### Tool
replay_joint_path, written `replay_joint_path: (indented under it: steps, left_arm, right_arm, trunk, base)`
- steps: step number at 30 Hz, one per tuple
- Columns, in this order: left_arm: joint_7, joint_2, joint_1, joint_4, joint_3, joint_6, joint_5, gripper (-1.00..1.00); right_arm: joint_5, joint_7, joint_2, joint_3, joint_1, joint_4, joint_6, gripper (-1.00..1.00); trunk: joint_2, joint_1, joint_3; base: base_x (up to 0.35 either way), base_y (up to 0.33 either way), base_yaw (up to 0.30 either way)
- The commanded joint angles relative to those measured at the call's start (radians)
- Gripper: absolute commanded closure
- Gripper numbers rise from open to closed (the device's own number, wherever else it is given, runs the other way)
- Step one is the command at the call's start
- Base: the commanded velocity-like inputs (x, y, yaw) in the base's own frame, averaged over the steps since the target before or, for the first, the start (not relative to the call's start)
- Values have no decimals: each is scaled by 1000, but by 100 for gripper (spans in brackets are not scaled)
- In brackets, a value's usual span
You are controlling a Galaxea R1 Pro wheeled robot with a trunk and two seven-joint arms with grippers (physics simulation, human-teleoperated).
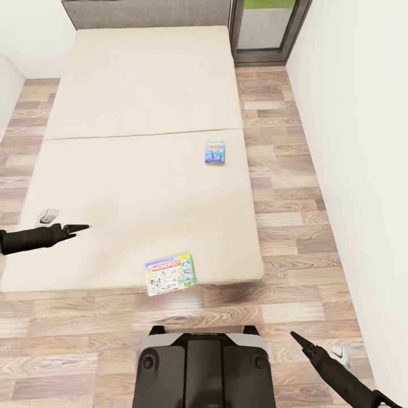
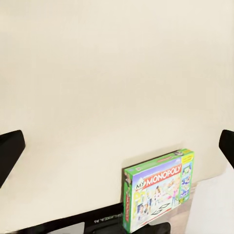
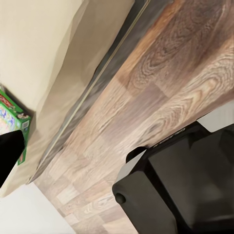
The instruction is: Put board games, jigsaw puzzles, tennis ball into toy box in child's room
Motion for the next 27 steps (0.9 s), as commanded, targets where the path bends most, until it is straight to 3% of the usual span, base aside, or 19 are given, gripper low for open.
replay_joint_path:
  steps: [1, 11, 16, 20, 27]
  left_arm:
    - [-5, 5, 1, 1, 0, 9, 4, -100]
    - [-55, 51, 13, 57, 1, 2, 5, -100]
    - [-120, 80, 14, 108, 0, -4, 1, -100]
    - [-168, 104, 15, 153, -1, -24, 0, -100]
    - [-241, 129, 20, 278, -2, -110, -1, -100]
  right_arm:
    - [-7, -1, 2, -1, 0, -1, 8, -100]
    - [-6, -8, 24, 4, -5, -6, 4, -100]
    - [7, -13, 49, 6, -37, -4, 3, -100]
    - [48, -15, 66, 7, -76, 3, 3, -100]
    - [156, -15, 114, 8, -156, 46, 4, -100]
  trunk:
    - [-1, 1, -1]
    - [-1, 1, -1]
    - [-1, 1, -1]
    - [-1, 1, -1]
    - [-1, 1, -1]
  base:
    - [0, 230, 0]
    - [0, 103, 0]
    - [0, 14, 0]
    - [0, 5, 0]
    - [0, 1, 0]
